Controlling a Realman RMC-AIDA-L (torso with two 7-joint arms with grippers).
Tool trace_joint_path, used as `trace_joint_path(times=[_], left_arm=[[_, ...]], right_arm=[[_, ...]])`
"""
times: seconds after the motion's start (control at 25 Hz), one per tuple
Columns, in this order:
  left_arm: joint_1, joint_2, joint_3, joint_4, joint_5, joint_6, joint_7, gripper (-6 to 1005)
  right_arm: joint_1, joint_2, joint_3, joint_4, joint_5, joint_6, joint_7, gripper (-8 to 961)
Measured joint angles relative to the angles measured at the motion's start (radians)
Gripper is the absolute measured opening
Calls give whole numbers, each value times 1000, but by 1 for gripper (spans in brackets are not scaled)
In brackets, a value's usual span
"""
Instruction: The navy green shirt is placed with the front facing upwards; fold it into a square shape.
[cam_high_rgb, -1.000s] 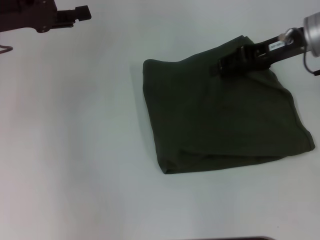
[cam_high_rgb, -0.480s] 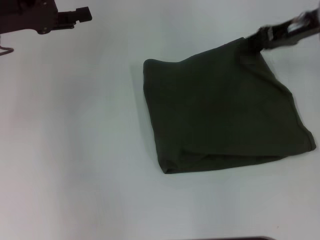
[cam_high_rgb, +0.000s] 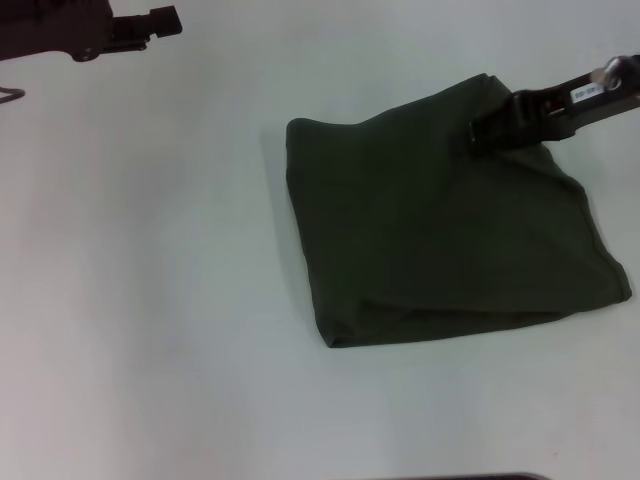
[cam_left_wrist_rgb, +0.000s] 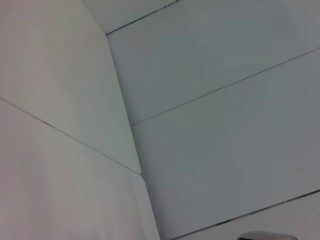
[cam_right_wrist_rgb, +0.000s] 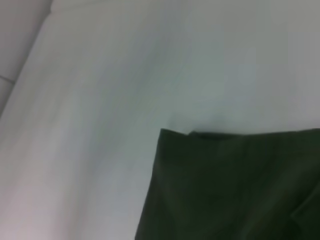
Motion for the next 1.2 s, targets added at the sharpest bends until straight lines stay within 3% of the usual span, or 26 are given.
trace_joint_path(times=[0.24,0.4,0.6,0.64,0.68,1.2], left_arm=[[-4,-1,0,0,0,0,0,875],[-3,-2,0,-1,0,1,0,875],[-2,-2,0,-2,0,0,0,875],[-1,-4,0,-3,0,0,0,875],[-1,-5,0,-3,0,0,0,875],[0,-6,0,-6,1,2,0,874]], right_arm=[[24,6,-111,60,-18,83,3,431],[56,23,-145,71,-156,171,30,431],[68,28,-135,-2,-271,222,99,431],[55,24,-81,-93,-267,223,104,431],[54,24,-65,-105,-267,222,103,431],[27,19,1,-128,-218,182,84,431]])
